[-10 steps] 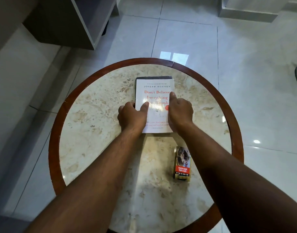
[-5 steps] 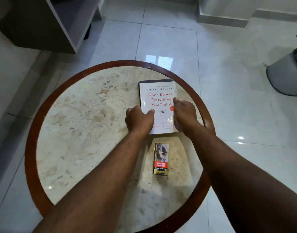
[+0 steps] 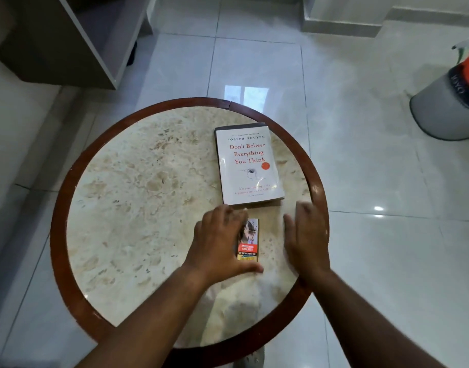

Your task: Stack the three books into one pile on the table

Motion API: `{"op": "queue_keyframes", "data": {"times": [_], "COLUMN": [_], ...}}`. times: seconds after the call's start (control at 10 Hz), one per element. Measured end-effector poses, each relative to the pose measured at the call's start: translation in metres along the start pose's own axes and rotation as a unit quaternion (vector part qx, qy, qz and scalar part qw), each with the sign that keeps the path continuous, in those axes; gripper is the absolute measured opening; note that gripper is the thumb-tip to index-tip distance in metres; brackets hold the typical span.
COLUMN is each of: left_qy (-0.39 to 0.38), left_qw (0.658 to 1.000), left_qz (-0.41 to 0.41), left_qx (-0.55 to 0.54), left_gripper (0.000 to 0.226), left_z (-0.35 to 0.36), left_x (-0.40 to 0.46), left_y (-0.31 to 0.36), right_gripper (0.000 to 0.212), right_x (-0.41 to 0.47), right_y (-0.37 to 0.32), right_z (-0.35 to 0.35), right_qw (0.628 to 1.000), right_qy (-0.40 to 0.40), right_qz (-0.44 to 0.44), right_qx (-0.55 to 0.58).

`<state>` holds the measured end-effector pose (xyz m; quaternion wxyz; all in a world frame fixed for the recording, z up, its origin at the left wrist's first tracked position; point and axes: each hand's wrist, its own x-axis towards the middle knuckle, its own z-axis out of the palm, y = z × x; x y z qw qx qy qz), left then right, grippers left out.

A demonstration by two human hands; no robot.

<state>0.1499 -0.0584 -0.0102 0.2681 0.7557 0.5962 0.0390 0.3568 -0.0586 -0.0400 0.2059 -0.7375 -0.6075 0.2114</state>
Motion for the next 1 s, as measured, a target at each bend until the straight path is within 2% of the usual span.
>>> {"op": "queue_keyframes", "data": {"times": [0.1, 0.2, 0.4, 0.6, 0.8, 0.9, 1.0], "left_qy": [-0.012, 0.016, 0.033, 0.020, 0.023, 0.024, 0.037], "left_qw": [0.998, 0.999, 0.994, 0.981, 0.981, 0.982, 0.978], "left_qz": [0.003, -0.018, -0.102, -0.195, -0.192, -0.187, -0.204], "left_qx": [0.057, 0.042, 0.031, 0.009, 0.012, 0.006, 0.002], "left_gripper": [0.114, 0.100, 0.102, 0.109, 0.109, 0.114, 0.128], "left_z": [0.010, 0.010, -0.027, -0.079, -0.085, -0.086, -0.084], "left_x": [-0.002, -0.008, -0.021, -0.029, -0.028, -0.029, -0.034], "left_y": [-0.008, -0.023, -0.107, -0.191, -0.199, -0.198, -0.196], "right_gripper": [0.067, 0.090, 0.111, 0.115, 0.114, 0.113, 0.113], "right_x": [-0.037, -0.055, -0.065, -0.067, -0.067, -0.067, -0.067], "right_y": [0.015, 0.015, -0.004, -0.016, -0.019, -0.019, -0.018], "right_z": [0.019, 0.034, 0.051, 0.060, 0.057, 0.057, 0.057], "right_qw": [0.989, 0.974, 0.956, 0.951, 0.946, 0.945, 0.950], "right_qy": [-0.071, -0.108, -0.162, -0.161, -0.167, -0.174, -0.168], "right_qz": [-0.034, -0.054, -0.088, -0.115, -0.111, -0.106, -0.099], "right_qx": [-0.126, -0.191, -0.229, -0.237, -0.254, -0.254, -0.244]}}
